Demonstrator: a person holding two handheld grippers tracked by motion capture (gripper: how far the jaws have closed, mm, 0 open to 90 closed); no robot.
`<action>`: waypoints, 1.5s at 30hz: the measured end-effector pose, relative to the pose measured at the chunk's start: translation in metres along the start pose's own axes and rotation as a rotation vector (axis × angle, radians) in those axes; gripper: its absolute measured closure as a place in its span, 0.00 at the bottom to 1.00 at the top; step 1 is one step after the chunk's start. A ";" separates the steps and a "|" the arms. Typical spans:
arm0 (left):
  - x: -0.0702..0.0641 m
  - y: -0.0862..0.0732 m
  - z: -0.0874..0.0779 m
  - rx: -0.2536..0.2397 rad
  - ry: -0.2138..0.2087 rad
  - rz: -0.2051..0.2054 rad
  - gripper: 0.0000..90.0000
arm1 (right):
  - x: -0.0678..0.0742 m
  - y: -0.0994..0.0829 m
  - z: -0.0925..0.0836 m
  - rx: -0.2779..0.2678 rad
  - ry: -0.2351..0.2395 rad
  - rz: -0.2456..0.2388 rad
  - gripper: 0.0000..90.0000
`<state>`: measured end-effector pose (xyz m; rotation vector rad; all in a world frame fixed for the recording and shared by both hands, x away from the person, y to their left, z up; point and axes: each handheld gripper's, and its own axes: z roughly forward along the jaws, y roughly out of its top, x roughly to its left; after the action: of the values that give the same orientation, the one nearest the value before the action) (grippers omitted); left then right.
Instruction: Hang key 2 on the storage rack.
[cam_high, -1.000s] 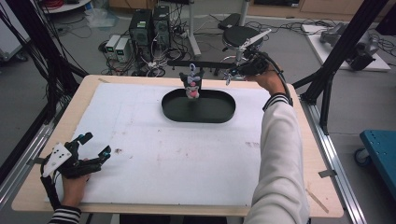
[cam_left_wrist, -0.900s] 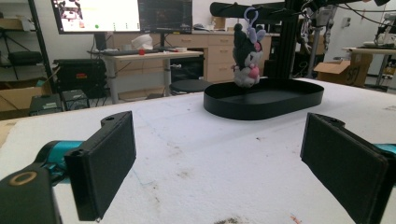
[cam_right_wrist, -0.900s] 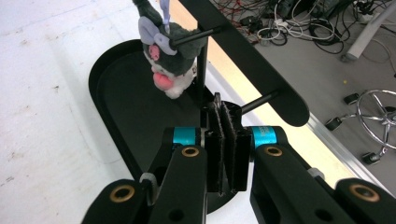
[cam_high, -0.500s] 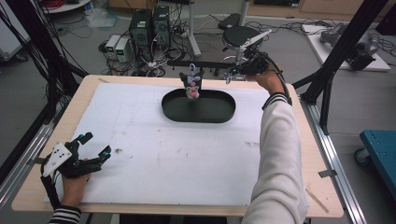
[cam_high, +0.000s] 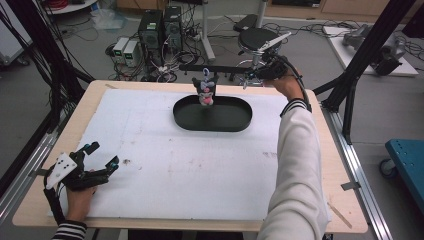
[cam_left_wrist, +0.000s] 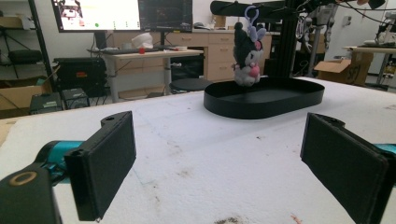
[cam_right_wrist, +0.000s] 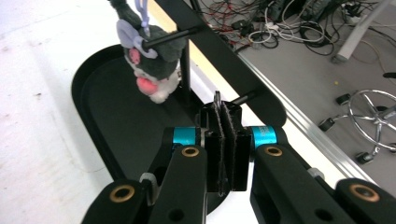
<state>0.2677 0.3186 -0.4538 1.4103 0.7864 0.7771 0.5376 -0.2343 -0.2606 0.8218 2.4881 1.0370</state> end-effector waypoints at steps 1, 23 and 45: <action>0.000 0.000 0.000 0.001 0.001 0.001 0.12 | 0.000 0.000 0.001 -0.001 -0.001 0.005 0.98; 0.000 0.000 0.000 0.001 -0.001 0.005 0.12 | -0.005 -0.006 -0.002 -0.003 -0.131 0.007 0.32; 0.000 0.000 0.000 -0.001 0.001 0.000 0.12 | 0.071 -0.073 -0.101 -0.393 -0.124 0.086 0.01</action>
<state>0.2677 0.3186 -0.4538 1.4093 0.7867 0.7785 0.4039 -0.2866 -0.2496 0.8420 2.0648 1.3991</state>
